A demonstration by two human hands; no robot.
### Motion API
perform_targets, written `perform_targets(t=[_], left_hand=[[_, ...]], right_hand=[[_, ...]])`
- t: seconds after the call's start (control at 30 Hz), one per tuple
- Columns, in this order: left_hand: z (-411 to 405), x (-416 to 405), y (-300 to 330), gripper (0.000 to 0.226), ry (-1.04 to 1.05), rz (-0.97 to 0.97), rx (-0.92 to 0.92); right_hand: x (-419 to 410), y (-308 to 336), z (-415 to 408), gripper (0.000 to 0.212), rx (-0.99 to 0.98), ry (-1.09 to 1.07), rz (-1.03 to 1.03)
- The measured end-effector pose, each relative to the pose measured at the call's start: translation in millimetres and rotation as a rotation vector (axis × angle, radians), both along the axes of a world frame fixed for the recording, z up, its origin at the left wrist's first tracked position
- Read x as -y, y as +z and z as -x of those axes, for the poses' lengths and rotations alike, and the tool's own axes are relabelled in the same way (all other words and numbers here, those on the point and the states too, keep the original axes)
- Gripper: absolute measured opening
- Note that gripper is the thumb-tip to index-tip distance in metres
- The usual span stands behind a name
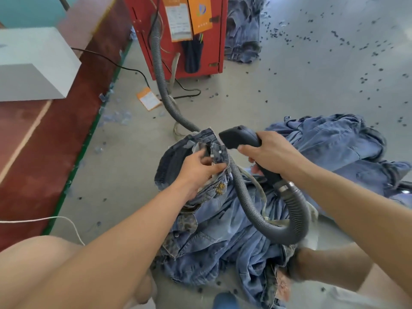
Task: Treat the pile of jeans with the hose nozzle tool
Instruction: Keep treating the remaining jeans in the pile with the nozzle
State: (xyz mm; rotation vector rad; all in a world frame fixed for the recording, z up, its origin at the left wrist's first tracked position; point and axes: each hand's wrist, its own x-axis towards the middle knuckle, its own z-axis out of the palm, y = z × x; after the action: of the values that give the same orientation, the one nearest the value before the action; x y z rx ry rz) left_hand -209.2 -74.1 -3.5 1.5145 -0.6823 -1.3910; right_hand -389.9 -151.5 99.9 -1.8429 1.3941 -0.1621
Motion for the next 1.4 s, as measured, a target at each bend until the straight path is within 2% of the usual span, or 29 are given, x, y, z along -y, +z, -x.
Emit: perform_targets(t=[0.1, 0.2, 0.3, 0.47, 0.53, 0.6, 0.67, 0.73, 0.83, 0.97, 1.03, 1.1, 1.17, 1.23, 1.4], left_hand=[[-1, -1, 0, 0.032, 0.161, -0.064, -0.028], [-6, 2, 0, 0.025, 0.236, -0.081, -0.062], [-8, 4, 2, 0.029, 0.264, -0.092, -0.104], [-8, 5, 8, 0.042, 0.300, -0.095, -0.215], [-6, 5, 11, 0.036, 0.259, -0.086, -0.296], [-4, 3, 11, 0.033, 0.205, -0.061, -0.373], [-3, 1, 12, 0.046, 0.130, -0.029, -0.445], [-3, -1, 14, 0.056, 0.071, 0.015, -0.483], [-5, 1, 17, 0.056, 0.078, 0.063, -0.484], [-7, 4, 18, 0.040, 0.130, 0.056, -0.485], [-6, 5, 20, 0.022, 0.110, 0.049, -0.492], [-7, 5, 21, 0.015, 0.093, 0.049, -0.461], [-10, 4, 18, 0.025, 0.092, 0.047, -0.373], [-14, 2, 18, 0.037, 0.102, 0.021, -0.356], [-22, -1, 24, 0.044, 0.074, 0.051, -0.525]], right_hand=[[8, 0, 6, 0.025, 0.177, -0.111, -0.091], [6, -2, 15, 0.028, 0.103, -0.040, -0.031], [-1, -3, 20, 0.028, 0.082, 0.000, -0.048], [-17, 4, 17, 0.024, -0.013, 0.245, -0.092], [-18, 1, 11, 0.023, 0.029, 0.200, -0.132], [-13, -2, 5, 0.027, 0.112, 0.052, -0.167], [-2, -1, 4, 0.035, 0.195, -0.111, -0.211], [6, 3, 8, 0.035, 0.230, -0.190, -0.245], [8, 9, 20, 0.035, 0.216, -0.163, -0.229], [-3, 18, 27, 0.023, 0.214, -0.067, -0.064], [-6, 21, 27, 0.016, 0.177, -0.019, 0.010], [-7, 20, 26, 0.020, 0.042, 0.058, 0.086], [-6, 16, 25, 0.030, -0.119, 0.115, 0.157], [-5, 14, 24, 0.030, -0.172, 0.109, 0.168], [-3, 21, 19, 0.028, -0.216, 0.248, 0.164]])
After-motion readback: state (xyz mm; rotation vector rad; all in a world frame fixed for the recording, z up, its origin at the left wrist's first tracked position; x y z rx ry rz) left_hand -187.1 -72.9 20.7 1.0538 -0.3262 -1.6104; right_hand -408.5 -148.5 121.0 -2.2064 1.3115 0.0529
